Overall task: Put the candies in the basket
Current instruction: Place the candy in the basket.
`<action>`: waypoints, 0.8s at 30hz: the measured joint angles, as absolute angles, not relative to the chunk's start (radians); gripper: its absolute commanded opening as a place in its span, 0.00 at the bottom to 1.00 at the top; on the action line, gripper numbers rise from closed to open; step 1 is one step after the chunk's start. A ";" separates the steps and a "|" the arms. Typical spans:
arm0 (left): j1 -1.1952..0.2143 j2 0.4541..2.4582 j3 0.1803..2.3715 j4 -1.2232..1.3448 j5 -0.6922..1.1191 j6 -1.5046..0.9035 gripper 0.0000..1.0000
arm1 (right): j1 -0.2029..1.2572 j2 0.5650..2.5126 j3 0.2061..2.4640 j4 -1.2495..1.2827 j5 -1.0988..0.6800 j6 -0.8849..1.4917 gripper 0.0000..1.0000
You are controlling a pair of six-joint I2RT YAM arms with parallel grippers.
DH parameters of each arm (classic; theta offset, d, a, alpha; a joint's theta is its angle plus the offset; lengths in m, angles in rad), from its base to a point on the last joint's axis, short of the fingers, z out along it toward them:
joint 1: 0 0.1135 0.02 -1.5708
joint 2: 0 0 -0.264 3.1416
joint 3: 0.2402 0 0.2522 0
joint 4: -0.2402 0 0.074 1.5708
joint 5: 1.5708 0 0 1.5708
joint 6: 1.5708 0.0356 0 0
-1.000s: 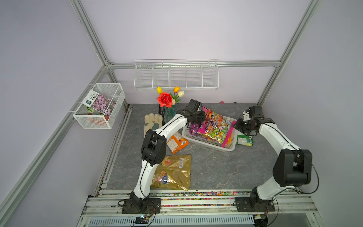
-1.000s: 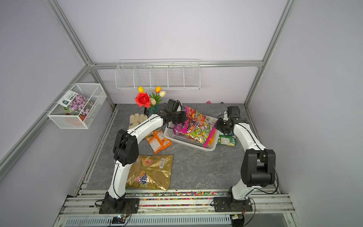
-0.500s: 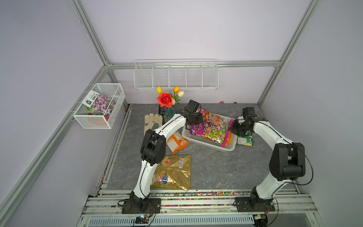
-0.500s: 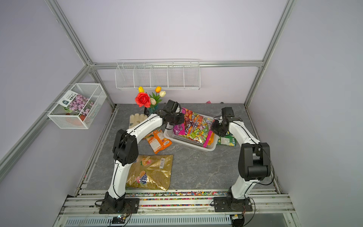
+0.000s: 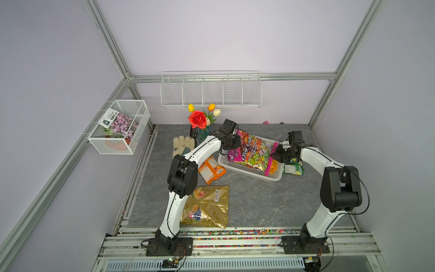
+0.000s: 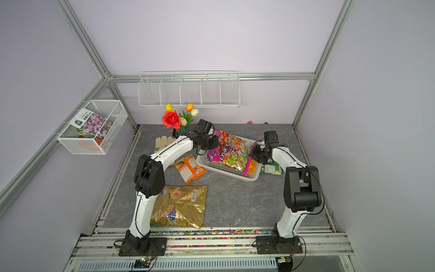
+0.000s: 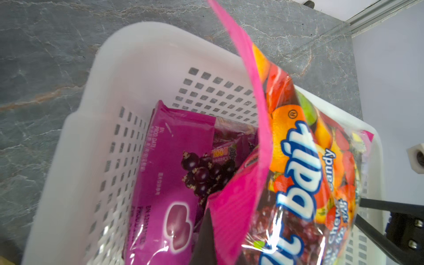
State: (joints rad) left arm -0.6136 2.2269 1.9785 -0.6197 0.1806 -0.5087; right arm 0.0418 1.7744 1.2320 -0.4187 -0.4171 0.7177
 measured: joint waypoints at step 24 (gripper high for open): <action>-0.596 2.269 2.046 -0.684 0.213 -0.499 0.00 | -0.015 1.781 1.142 -0.133 -0.707 0.707 0.00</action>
